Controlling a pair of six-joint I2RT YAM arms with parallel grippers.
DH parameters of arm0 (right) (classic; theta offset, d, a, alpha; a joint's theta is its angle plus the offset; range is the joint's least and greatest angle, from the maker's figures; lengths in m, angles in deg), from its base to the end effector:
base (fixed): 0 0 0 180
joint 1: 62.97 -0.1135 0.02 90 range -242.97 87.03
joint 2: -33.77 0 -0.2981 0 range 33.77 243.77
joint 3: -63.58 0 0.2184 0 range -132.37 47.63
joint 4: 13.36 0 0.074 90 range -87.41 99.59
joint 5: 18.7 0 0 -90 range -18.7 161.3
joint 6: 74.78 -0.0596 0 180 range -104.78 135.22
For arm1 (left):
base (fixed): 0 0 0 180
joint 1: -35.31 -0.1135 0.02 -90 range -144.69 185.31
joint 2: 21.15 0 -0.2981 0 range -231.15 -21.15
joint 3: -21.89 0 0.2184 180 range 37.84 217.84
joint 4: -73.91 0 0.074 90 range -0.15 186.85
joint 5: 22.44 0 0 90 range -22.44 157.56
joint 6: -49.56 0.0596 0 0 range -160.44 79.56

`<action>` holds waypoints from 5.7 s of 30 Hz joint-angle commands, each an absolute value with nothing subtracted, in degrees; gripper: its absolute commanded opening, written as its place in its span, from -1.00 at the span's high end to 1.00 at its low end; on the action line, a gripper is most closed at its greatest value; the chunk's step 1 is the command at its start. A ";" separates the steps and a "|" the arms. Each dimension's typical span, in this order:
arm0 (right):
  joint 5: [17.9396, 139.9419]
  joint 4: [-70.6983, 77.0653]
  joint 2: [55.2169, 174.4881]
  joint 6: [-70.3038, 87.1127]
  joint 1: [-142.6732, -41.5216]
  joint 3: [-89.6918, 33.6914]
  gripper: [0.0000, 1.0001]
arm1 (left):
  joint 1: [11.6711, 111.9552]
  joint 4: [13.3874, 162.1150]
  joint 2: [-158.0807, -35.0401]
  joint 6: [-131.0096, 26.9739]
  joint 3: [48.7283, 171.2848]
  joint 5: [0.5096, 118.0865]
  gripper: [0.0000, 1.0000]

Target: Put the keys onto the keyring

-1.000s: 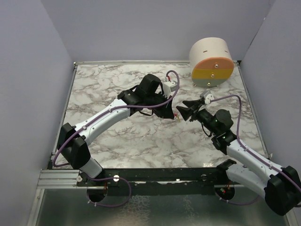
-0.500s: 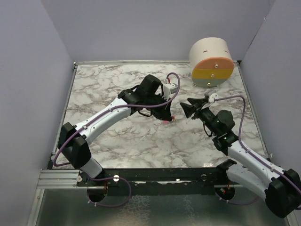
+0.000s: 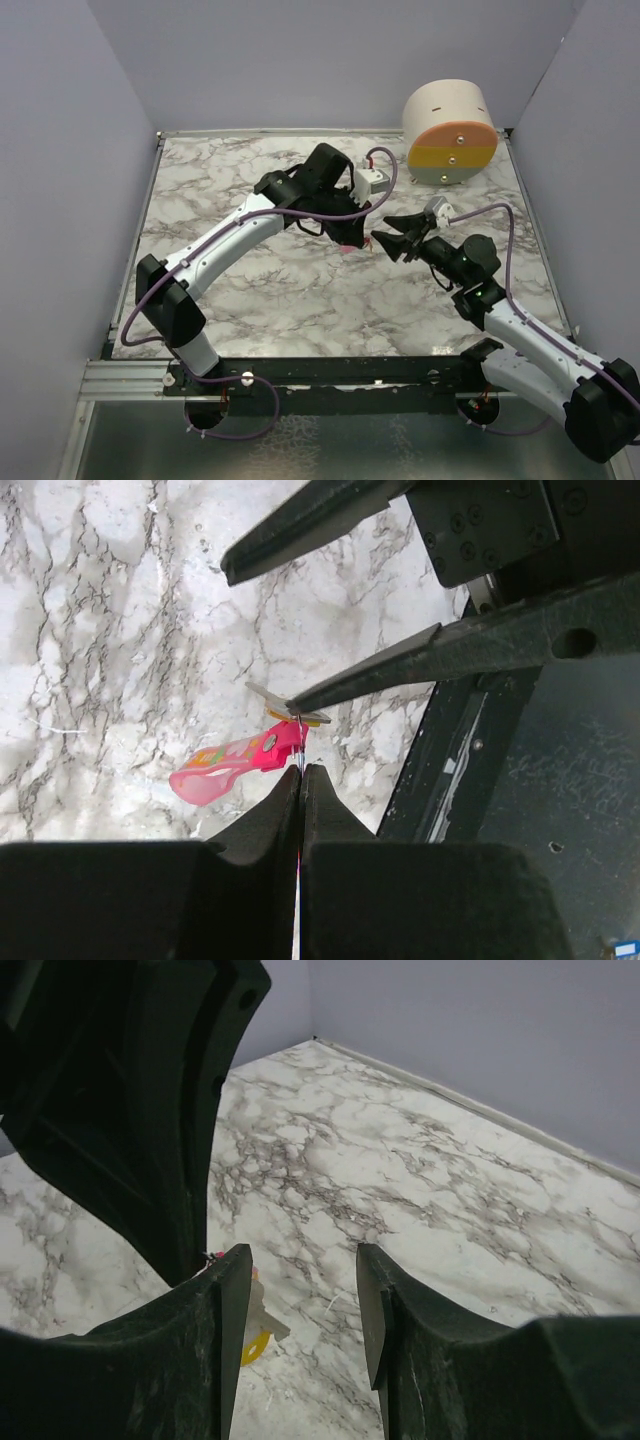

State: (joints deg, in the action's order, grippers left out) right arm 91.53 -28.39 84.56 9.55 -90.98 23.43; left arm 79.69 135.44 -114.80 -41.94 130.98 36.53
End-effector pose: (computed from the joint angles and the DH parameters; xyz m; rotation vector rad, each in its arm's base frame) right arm 0.1455 0.1007 0.3141 -0.5800 1.4304 0.7329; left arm 0.2188 -0.2571 0.3790 1.1518 2.1822 -1.0122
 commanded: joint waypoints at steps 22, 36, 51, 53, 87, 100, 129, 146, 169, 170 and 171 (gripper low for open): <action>112.59 -30.04 90.95 13.03 -90.73 20.71 0.24 | 77.63 151.30 -120.56 -29.86 141.17 37.31 1.00; 113.40 -31.20 92.40 12.25 -90.74 20.41 0.24 | 77.66 152.10 -120.56 -27.75 140.51 34.33 1.00; 113.42 -31.63 92.92 11.78 -90.72 20.30 0.25 | 79.97 152.43 -121.45 -27.88 141.75 34.22 1.00; 113.47 -31.65 92.99 11.79 -90.69 20.29 0.27 | 80.21 152.59 -121.58 -27.92 142.02 34.33 1.00; 113.36 -30.90 93.23 11.45 -90.70 19.77 0.99 | 81.28 153.29 -122.22 -29.64 145.81 37.15 0.81; 110.07 -30.12 92.13 11.26 -90.66 20.04 0.99 | 81.02 149.75 -119.52 -31.93 145.35 43.28 0.65; 96.93 -33.44 87.39 2.90 -90.65 22.56 0.99 | 78.29 75.29 -83.47 -54.55 88.65 54.94 0.29; 91.72 -34.97 83.70 -7.00 -90.61 23.29 0.99 | 78.31 42.53 -86.06 -63.59 73.82 50.32 0.20; 92.37 -34.43 80.55 -7.30 -90.66 23.82 0.99 | 78.29 28.32 -98.18 -70.24 76.27 38.28 0.14; 92.47 -34.48 80.51 -7.29 -90.66 23.82 0.99 | 78.29 27.83 -98.49 -70.43 76.37 38.15 0.14; 92.56 -34.51 80.49 -7.29 -90.66 23.86 0.99 | 78.29 27.33 -98.80 -70.66 76.41 38.10 0.14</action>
State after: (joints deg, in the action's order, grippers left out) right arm 93.01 -33.03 81.52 -7.04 -90.98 23.38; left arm 78.27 32.60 -97.66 -69.13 74.33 40.80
